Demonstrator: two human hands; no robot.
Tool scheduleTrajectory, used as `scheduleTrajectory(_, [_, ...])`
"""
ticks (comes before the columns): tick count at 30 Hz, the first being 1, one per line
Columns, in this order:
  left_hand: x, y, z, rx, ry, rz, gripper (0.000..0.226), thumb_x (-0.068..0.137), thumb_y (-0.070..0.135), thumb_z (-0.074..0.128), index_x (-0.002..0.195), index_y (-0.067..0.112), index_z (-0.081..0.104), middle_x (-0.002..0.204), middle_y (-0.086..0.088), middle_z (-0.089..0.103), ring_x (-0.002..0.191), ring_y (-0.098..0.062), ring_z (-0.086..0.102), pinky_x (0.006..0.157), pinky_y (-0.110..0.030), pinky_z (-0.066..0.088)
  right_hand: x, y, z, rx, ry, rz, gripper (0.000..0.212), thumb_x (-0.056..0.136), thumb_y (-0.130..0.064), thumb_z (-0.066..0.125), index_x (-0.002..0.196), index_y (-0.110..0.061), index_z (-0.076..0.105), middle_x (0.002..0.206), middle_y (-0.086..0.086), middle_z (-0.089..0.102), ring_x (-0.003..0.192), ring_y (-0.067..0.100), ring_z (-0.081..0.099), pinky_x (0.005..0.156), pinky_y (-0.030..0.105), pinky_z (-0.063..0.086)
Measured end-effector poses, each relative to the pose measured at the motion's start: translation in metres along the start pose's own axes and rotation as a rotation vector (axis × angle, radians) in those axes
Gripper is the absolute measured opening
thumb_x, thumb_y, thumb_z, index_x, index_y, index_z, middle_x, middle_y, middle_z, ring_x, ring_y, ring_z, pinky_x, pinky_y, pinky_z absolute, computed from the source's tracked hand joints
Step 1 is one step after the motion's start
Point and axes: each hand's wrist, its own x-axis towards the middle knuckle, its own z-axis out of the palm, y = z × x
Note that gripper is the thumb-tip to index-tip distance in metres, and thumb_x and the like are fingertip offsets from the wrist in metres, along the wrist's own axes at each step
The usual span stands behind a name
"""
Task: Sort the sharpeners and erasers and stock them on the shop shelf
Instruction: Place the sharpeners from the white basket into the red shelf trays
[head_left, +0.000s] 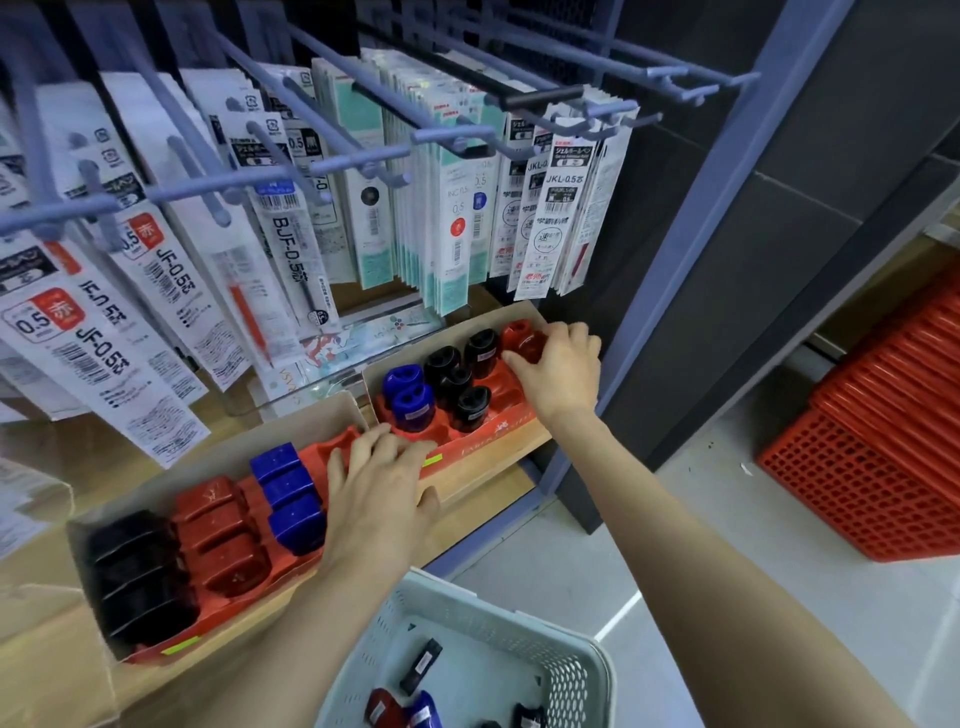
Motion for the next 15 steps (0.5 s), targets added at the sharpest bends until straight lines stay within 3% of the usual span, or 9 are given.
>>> scheduleTrajectory(3, [0.000,0.000,-0.001,-0.008,-0.011,0.004,0.049,0.095,0.036,0.047,0.142,0.035,0.034,0.144,0.010,0.037,0.142,-0.013,0.010,0.116,-0.042,0.004,-0.003,0.004,-0.002,0.015,-0.031,-0.038,0.054,0.084,-0.035,0.067,0.127,-0.011,0.045,0.124,0.010,0.049,0.117,0.028,0.039,0.097,0.039,0.039])
scheduleTrajectory(7, [0.000,0.000,-0.002,-0.023,-0.023,-0.010,0.050,0.095,0.036,0.046,0.143,0.034,0.032,0.145,0.011,0.036,0.142,-0.013,0.009,0.116,-0.044,0.003,-0.010,0.007,-0.016,0.605,-0.047,0.081,0.041,0.085,-0.032,0.067,0.116,-0.024,0.041,0.113,0.003,0.057,0.108,0.015,0.051,0.091,0.036,0.048])
scheduleTrajectory(9, [0.000,0.001,-0.002,-0.038,-0.032,-0.016,0.050,0.095,0.036,0.047,0.143,0.033,0.033,0.145,0.010,0.036,0.142,-0.013,0.008,0.116,-0.044,0.003,-0.014,0.009,-0.025,0.728,0.001,0.087,0.040,0.085,-0.029,0.067,0.114,-0.028,0.040,0.115,0.001,0.055,0.098,0.005,0.055,0.090,0.029,0.049])
scheduleTrajectory(12, [0.000,0.002,-0.003,-0.038,-0.031,-0.015,0.049,0.095,0.036,0.047,0.142,0.033,0.034,0.145,0.010,0.036,0.143,-0.013,0.008,0.116,-0.045,0.004,-0.018,0.018,-0.036,0.707,0.029,0.040,0.046,0.085,-0.022,0.069,0.122,-0.030,0.045,0.118,0.002,0.047,0.096,0.003,0.053,0.090,0.025,0.049])
scheduleTrajectory(15, [0.000,0.002,-0.003,-0.040,-0.033,-0.016,0.049,0.095,0.036,0.047,0.142,0.033,0.034,0.145,0.010,0.036,0.142,-0.013,0.008,0.116,-0.045,0.004,-0.016,0.026,-0.038,0.597,-0.112,0.005,0.055,0.084,-0.018,0.070,0.129,-0.027,0.041,0.114,0.002,0.053,0.098,0.013,0.059,0.086,0.030,0.053])
